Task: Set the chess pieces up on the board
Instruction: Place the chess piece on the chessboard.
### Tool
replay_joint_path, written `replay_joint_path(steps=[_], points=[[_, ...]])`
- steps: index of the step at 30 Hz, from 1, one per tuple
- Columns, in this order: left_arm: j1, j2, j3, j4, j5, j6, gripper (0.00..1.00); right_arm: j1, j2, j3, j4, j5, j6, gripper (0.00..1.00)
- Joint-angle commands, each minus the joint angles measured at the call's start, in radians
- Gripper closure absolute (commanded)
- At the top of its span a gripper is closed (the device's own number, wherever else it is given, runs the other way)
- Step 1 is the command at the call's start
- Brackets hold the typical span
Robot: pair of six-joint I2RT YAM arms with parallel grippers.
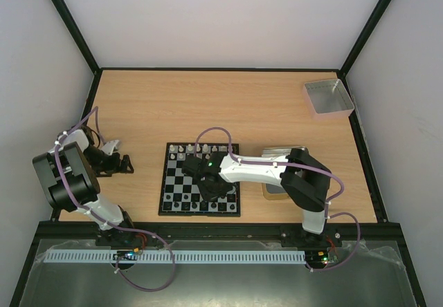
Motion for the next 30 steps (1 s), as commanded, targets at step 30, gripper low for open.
replay_joint_path(steps=[30], points=[[-0.016,0.013,-0.007,-0.016,-0.003,-0.008,0.01,0.005,-0.009,-0.02,-0.012,-0.029,0.011,0.92]])
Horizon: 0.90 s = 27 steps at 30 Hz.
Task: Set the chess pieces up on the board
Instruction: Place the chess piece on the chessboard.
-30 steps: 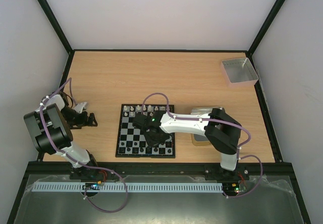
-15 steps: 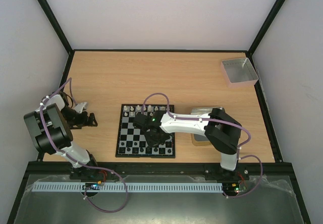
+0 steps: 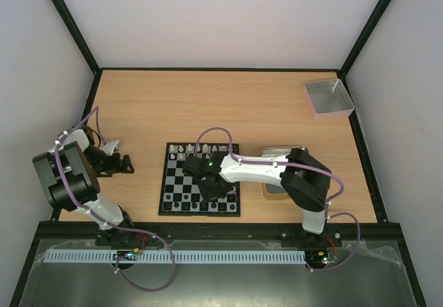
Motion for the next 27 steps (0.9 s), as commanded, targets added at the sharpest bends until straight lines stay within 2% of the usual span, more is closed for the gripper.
replay_joint_path(steps=[1,14,27], points=[[-0.011,0.007,-0.007,-0.016,-0.003,-0.007,0.01,0.005,-0.008,-0.01,-0.019,-0.009,0.005,0.92],[-0.017,0.01,-0.007,-0.016,-0.004,-0.008,0.01,0.01,-0.012,-0.016,-0.021,-0.008,0.015,0.92],[-0.017,0.005,-0.008,-0.016,-0.006,-0.009,0.01,0.01,-0.011,0.0,-0.035,0.022,0.017,0.79]])
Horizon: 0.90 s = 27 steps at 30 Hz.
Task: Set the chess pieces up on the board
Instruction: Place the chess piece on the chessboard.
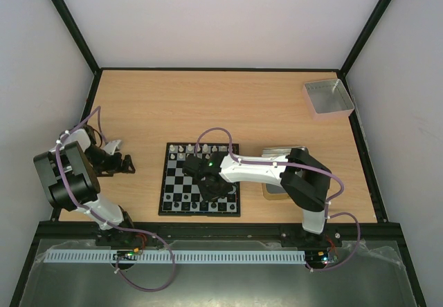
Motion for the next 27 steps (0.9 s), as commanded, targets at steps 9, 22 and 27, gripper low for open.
replay_joint_path(steps=[9,22,27], points=[[-0.003,0.006,-0.008,-0.016,-0.004,-0.006,0.01,0.007,-0.001,0.022,-0.048,0.056,0.003,0.77],[-0.005,0.012,-0.008,-0.015,-0.004,-0.006,0.01,-0.028,0.009,0.054,-0.053,0.063,-0.039,0.72],[-0.005,0.016,-0.007,-0.015,-0.005,-0.006,0.01,-0.054,0.002,0.074,-0.059,0.076,-0.054,0.72]])
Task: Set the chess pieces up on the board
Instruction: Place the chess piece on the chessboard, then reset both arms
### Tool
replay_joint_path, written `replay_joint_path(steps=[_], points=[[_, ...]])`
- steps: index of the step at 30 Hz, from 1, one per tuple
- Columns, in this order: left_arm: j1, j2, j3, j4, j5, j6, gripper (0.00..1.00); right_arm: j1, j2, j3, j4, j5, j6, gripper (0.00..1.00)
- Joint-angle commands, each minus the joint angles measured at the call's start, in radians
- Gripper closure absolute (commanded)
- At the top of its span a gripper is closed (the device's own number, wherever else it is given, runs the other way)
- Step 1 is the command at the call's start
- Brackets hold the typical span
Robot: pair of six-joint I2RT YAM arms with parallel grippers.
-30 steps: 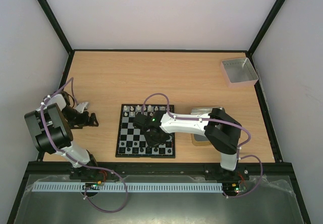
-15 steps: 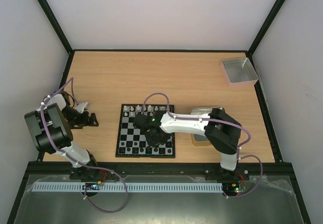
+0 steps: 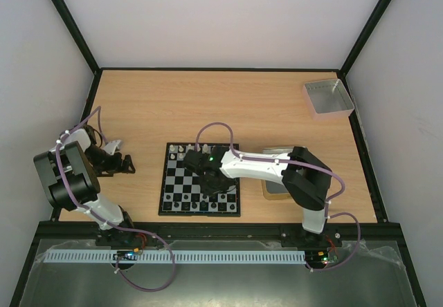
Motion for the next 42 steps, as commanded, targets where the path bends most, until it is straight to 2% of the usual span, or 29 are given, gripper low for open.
replay_joint_path(steps=[1,6,11,16,22,26,30,34,35,38,42], points=[[-0.004,0.014,-0.008,-0.015,-0.004,-0.004,0.01,-0.034,0.0,0.05,-0.039,0.034,-0.027,0.72],[-0.006,0.011,-0.007,-0.014,-0.004,-0.004,0.01,-0.082,-0.006,0.15,-0.09,0.076,-0.07,0.72],[-0.006,-0.005,-0.005,-0.019,0.008,0.005,0.01,-0.109,-0.056,0.227,-0.141,0.197,-0.114,0.72],[-0.009,-0.057,0.024,-0.032,0.011,0.009,0.01,-0.138,-0.197,0.182,-0.118,0.239,-0.128,0.72],[-0.039,-0.147,0.141,-0.125,0.019,0.048,0.01,-0.152,-0.36,0.052,-0.081,0.197,-0.112,0.72],[-0.136,-0.236,0.165,-0.175,0.015,0.067,0.01,-0.152,-0.471,-0.026,-0.03,0.134,-0.088,0.72],[-0.308,-0.348,0.123,-0.191,0.01,0.063,0.01,-0.152,-0.554,-0.082,0.016,0.033,-0.052,0.72],[-0.443,-0.44,0.111,-0.224,0.066,0.045,0.01,-0.151,-0.608,-0.129,0.016,0.025,-0.037,0.72],[-0.504,-0.499,0.112,-0.225,0.1,0.031,0.01,-0.152,-0.643,-0.157,0.023,0.035,-0.025,0.72],[-0.553,-0.527,0.113,-0.221,0.081,0.021,0.01,-0.152,-0.659,-0.183,0.033,0.033,-0.017,0.73],[-0.564,-0.523,0.109,-0.23,0.065,0.022,0.01,-0.151,-0.664,-0.194,0.03,0.075,-0.01,0.72]])
